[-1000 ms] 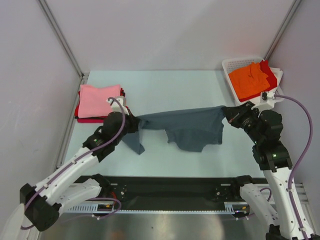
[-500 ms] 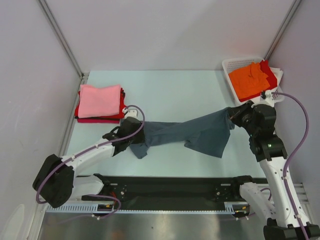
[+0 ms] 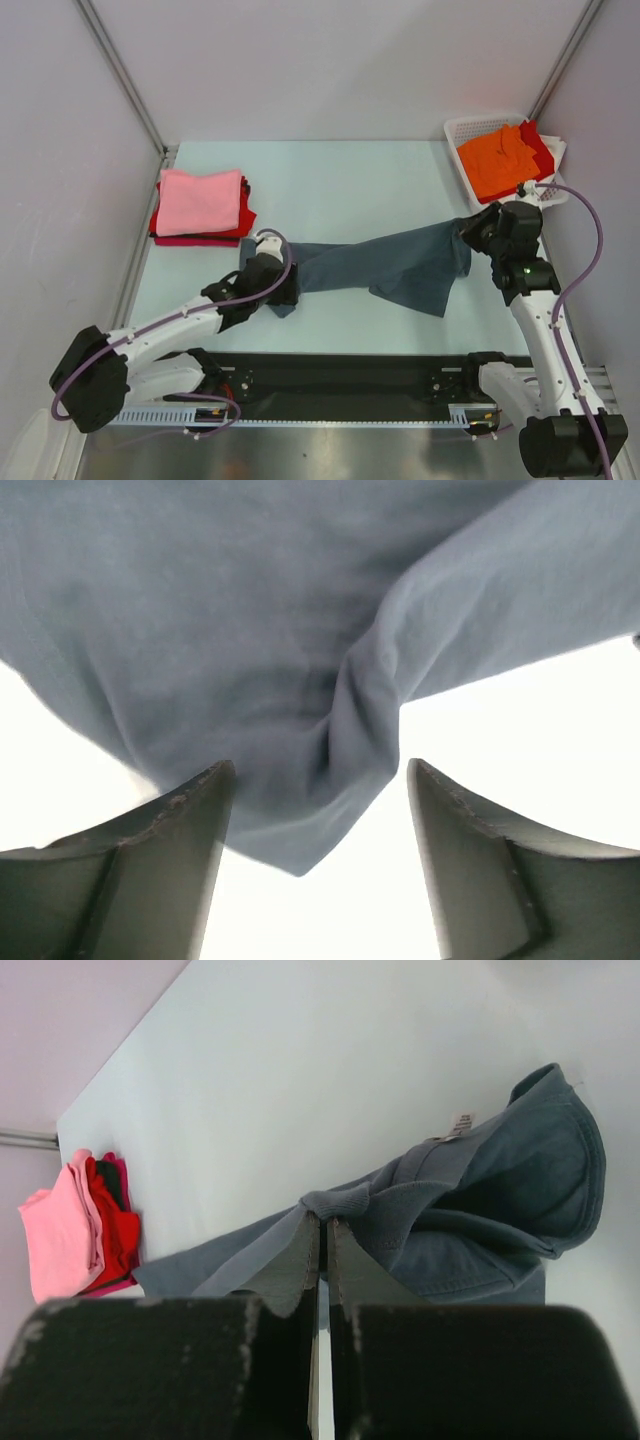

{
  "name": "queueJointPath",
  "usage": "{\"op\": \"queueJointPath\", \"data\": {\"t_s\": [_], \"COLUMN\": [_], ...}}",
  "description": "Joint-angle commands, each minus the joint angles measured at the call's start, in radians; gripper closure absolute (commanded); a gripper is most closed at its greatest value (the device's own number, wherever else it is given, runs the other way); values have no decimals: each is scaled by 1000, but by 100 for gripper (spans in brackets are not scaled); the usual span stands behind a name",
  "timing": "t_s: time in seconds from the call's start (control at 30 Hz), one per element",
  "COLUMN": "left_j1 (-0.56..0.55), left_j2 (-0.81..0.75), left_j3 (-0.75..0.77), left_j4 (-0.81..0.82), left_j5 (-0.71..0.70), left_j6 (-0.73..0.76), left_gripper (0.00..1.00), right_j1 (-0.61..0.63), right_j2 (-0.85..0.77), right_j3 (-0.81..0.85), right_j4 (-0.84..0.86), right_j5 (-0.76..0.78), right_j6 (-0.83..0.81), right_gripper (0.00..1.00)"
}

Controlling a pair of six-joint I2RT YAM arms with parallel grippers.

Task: Fold and stack the t-shirts
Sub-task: Flatten the tshirt out

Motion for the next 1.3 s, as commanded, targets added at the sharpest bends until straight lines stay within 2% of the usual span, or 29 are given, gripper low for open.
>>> {"op": "queueJointPath", "data": {"t_s": [0.0,0.13,0.17,0.23,0.27,0.37,0.4,0.43,0.63,0.9,0.97,1.0,1.07,1.1,1.17,1.2,1.23,1.27], "left_j1": [-21,-14,-14,-5,-2,0,0,0,-3,-11,32,107,188,256,304,320,324,324], "left_j2": [-57,-21,30,82,108,177,168,156,-26,-257,-264,-255,-241,-206,-148,-116,-38,-4], "left_j3": [-46,-52,-40,-11,-2,50,57,57,181,250,274,300,310,308,308,320,333,343], "left_j4": [-1,8,-7,-20,-20,-53,-55,-55,-214,-288,-302,-301,-256,-230,-146,-126,-95,-81], "left_j5": [-16,-47,-50,-61,-59,-77,-81,-102,-234,-102,-59,43,144,221,290,301,288,280], "left_j6": [2,6,0,-23,-21,-34,-32,-29,6,-40,-21,-11,9,9,0,-6,-17,-26], "left_gripper": [1,1,3,14,30,64,89,100,100,100,100,100,100,100,99,98,95,83], "right_j1": [-16,-24,-22,-22,-21,-51,-64,-73,-117,-116,-116,-116,-113,-113,-105,-105,-104,-102], "right_j2": [-4,-9,-6,-4,-6,-26,-38,-46,-133,-299,-276,-236,-178,-99,-11,90,136,188], "right_j3": [-14,-34,-35,-34,-35,-35,-31,-23,6,-15,-8,-1,0,3,32,52,74,130], "right_j4": [70,77,80,74,71,67,51,41,-21,-93,-82,-68,-23,16,59,91,99,97], "right_j5": [-27,-50,-58,-65,-73,-69,-65,-68,-107,-150,-162,-164,-165,-161,-144,-129,-109,-78], "right_j6": [-6,-2,-4,-4,-4,-12,-15,-16,-29,19,28,33,59,70,89,99,105,102], "right_gripper": [100,100,100,100,100,100,100,100,100,100,100,100,100,100,100,100,94,65]}}
